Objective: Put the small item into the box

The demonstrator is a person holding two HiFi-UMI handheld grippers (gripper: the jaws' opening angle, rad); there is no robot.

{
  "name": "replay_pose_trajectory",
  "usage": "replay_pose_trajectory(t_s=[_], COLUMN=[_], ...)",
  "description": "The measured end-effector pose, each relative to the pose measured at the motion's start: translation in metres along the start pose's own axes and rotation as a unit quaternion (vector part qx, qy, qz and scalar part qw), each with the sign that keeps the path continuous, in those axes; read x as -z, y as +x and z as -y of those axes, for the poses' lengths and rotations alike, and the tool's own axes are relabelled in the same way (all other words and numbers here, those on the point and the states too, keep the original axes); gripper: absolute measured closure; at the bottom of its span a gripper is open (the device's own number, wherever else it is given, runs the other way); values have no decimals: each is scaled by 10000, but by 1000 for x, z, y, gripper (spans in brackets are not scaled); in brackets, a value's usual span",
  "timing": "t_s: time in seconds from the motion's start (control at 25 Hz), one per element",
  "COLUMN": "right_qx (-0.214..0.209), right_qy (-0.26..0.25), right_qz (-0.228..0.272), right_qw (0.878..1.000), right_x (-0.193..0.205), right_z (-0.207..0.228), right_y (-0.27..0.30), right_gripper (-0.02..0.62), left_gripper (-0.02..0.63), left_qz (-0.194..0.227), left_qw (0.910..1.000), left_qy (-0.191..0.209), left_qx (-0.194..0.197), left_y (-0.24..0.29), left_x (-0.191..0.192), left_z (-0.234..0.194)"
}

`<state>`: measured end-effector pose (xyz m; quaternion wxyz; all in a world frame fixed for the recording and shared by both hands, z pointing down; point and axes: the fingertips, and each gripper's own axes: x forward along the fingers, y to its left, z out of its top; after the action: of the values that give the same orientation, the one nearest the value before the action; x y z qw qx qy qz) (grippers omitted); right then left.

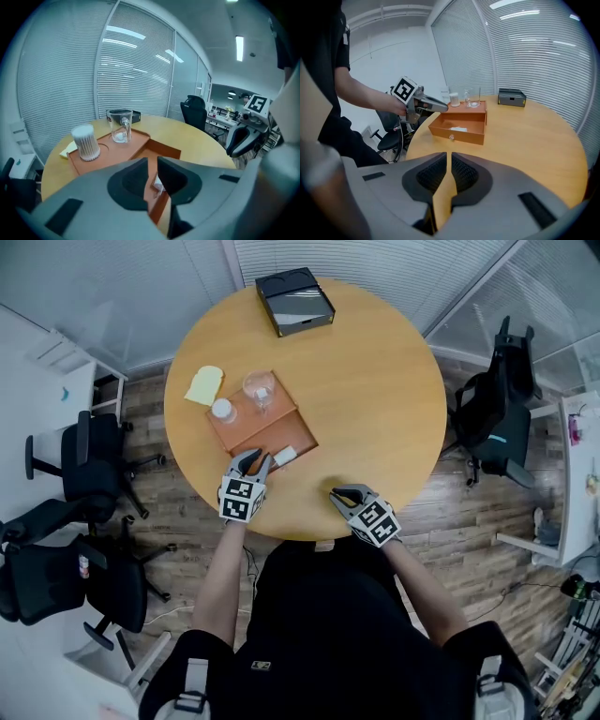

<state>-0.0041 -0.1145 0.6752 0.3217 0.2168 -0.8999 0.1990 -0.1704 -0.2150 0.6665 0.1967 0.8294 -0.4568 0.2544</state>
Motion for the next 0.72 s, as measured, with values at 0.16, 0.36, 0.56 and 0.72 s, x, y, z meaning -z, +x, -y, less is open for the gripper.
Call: replay_pose_trajectory(t_s=[0.16,0.36,0.56,0.72], right_qx=[1,12,12,60], right_qy=[15,-7,-100,-90], right_qz=[15,64,117,287], right_qw=[10000,10000,9999,9995], right_x=[3,1,-1,-8], right_z=[-7,-16,-24,-30], right_y=[0,3,3,1], right_gripper=[568,568,574,574], left_gripper=[598,600,599,600], left_qz=[276,271,279,364], left_qw=[9995,9989,9975,9966], left_qy=[-179,-375,-577,-602], left_qx=[-5,55,293,430], left_y=[-25,-48,-67,-82], left_x=[-6,6,18,18], left_z=[8,15,32,40])
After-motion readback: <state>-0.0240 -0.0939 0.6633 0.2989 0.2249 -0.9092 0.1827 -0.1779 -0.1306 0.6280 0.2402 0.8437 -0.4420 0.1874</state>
